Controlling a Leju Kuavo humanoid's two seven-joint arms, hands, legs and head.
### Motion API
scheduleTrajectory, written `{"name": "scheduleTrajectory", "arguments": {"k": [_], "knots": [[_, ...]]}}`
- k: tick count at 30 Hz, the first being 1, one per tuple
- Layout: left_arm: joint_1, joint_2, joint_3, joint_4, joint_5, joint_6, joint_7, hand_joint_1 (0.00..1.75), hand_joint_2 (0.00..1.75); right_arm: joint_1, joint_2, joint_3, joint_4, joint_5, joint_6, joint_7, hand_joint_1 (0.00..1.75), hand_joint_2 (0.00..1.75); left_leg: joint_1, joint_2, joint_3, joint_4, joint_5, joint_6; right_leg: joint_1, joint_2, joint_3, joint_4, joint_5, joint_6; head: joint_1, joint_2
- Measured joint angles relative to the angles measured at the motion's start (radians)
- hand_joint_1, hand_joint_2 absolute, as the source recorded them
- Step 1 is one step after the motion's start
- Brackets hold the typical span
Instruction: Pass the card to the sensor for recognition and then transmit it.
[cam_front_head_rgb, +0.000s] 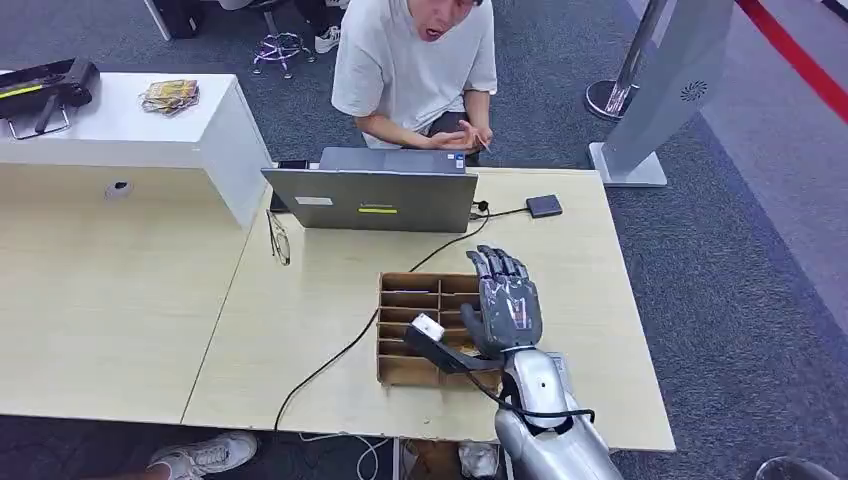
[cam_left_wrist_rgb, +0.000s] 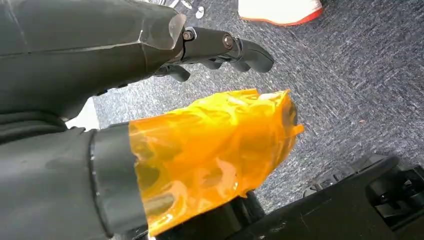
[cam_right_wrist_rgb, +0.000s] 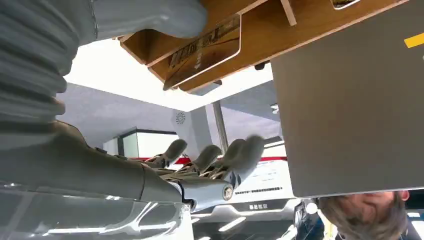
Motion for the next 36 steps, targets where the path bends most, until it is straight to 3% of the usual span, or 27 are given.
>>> {"name": "scheduleTrajectory", "arguments": {"k": [15, 21, 23, 25, 32, 36], "knots": [[0.000, 0.000, 0.000, 0.000, 0.003, 0.000, 0.000, 0.00, 0.00, 0.000, 0.000, 0.000, 0.011, 0.000, 0.006, -0.001, 0.44, 1.75, 0.000, 0.000, 0.000, 0.000, 0.000, 0.000, 0.000, 0.000, 0.000, 0.000, 0.000, 0.000, 0.000, 0.000], [0.000, 0.000, 0.000, 0.000, 0.005, 0.000, 0.000, 0.00, 0.00, 0.000, 0.000, 0.000, 0.017, 0.000, 0.009, -0.001, 0.51, 1.75, 0.000, 0.000, 0.000, 0.000, 0.000, 0.000, 0.000, 0.000, 0.000, 0.000, 0.000, 0.000, 0.000, 0.000], [0.000, 0.000, 0.000, 0.000, 0.006, 0.000, 0.000, 0.00, 0.00, 0.000, 0.000, 0.000, 0.019, 0.000, 0.011, -0.001, 0.56, 1.75, 0.000, 0.000, 0.000, 0.000, 0.000, 0.000, 0.000, 0.000, 0.000, 0.000, 0.000, 0.000, 0.000, 0.000], [0.000, 0.000, 0.000, 0.000, 0.006, 0.000, 0.000, 0.00, 0.00, 0.000, 0.000, 0.000, 0.019, 0.000, 0.010, -0.001, 0.75, 1.75, 0.000, 0.000, 0.000, 0.000, 0.000, 0.000, 0.000, 0.000, 0.000, 0.000, 0.000, 0.000, 0.000, 0.000], [0.000, 0.000, 0.000, 0.000, 0.006, 0.000, 0.000, 0.00, 0.00, 0.000, -0.005, -0.002, 0.020, -0.003, 0.009, -0.001, 0.82, 1.75, 0.000, 0.000, 0.000, 0.000, 0.000, 0.000, 0.000, 0.000, 0.000, 0.000, 0.000, 0.000, 0.000, 0.000], [0.000, 0.000, 0.000, 0.000, 0.006, 0.000, 0.000, 0.00, 0.00, 0.000, -0.006, -0.002, 0.020, -0.003, 0.008, -0.001, 1.05, 1.75, 0.000, 0.000, 0.000, 0.000, 0.000, 0.000, 0.000, 0.000, 0.000, 0.000, 0.000, 0.000, 0.000, 0.000]]}}
